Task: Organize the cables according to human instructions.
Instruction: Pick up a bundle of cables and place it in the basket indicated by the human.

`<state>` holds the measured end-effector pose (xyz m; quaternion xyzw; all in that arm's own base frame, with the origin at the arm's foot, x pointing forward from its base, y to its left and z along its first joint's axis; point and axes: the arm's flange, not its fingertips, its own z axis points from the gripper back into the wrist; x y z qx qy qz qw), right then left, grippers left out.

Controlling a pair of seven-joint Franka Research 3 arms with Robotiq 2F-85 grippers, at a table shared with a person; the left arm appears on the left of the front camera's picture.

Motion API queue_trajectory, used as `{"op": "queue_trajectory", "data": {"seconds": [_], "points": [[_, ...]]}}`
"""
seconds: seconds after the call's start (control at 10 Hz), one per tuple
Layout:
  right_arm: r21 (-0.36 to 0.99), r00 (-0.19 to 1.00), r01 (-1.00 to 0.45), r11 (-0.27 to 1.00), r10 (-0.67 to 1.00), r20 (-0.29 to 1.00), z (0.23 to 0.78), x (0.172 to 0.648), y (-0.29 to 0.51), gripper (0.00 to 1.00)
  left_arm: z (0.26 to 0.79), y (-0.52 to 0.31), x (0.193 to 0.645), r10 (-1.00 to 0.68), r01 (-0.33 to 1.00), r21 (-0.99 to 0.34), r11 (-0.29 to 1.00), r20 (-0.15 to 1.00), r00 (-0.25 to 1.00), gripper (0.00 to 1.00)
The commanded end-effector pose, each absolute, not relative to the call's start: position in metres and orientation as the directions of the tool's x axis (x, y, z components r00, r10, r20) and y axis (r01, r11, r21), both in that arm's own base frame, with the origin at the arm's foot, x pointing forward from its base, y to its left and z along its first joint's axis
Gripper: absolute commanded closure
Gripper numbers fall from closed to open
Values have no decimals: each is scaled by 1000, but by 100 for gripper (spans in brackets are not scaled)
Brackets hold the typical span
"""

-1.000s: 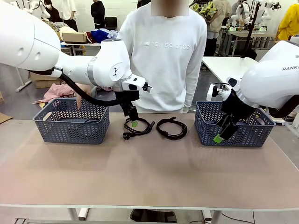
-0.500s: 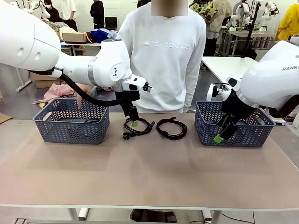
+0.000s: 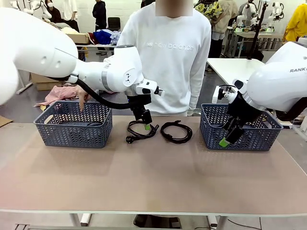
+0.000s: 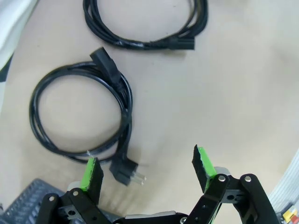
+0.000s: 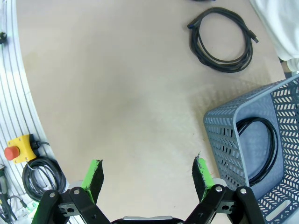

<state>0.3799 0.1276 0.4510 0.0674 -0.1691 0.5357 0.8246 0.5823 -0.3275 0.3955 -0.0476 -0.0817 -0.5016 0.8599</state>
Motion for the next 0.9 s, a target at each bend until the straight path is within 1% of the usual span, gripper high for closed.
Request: {"op": "queue_trajectory", "data": {"seconds": [0.0,0.1,0.4,0.8], "points": [[-74,375,-903,424,859,348,450,379,129,0,388,-347,604,-865,874,10,485,149,479,0],[-74,375,-903,424,859,348,450,379,129,0,377,-352,609,-869,877,-8,480,135,477,0],[-74,375,-903,424,859,348,450,379,129,0,354,-359,622,-898,901,13,433,92,431,0],[-74,375,-903,424,859,348,450,379,129,0,341,-357,629,-906,908,-5,418,70,418,0]]}}
